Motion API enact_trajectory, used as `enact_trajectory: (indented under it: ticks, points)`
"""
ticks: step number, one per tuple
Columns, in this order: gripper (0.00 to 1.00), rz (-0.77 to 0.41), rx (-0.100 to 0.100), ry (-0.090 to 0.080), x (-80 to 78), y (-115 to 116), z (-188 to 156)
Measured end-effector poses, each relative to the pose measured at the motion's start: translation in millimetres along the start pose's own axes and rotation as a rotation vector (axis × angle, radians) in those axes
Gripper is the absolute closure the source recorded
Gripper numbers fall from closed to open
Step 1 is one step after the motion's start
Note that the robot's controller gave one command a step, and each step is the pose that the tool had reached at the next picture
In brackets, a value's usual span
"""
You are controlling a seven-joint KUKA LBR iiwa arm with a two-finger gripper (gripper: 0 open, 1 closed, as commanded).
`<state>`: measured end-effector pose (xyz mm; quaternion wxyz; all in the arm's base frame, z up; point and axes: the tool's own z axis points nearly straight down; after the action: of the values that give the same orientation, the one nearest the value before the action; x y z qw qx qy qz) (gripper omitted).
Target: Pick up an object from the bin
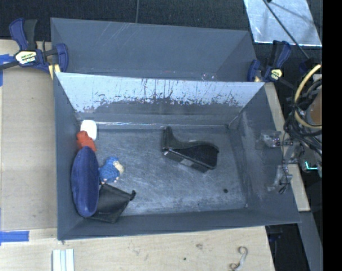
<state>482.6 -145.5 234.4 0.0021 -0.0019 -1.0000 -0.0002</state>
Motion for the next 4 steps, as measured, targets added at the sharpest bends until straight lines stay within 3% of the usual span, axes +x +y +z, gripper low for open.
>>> enact_trajectory:
  ticks: [1,2,3,4]
  points:
    - [0.00,-0.100,-0.002,-0.002,-49.7,63.4,108.4]
    - [0.00,-0.308,0.011,-0.043,-109.5,114.4,153.2]
    - [0.00,-0.613,0.015,-0.032,-141.2,139.6,154.7]
    - [1.00,-0.612,0.014,-0.035,-141.6,140.3,154.0]
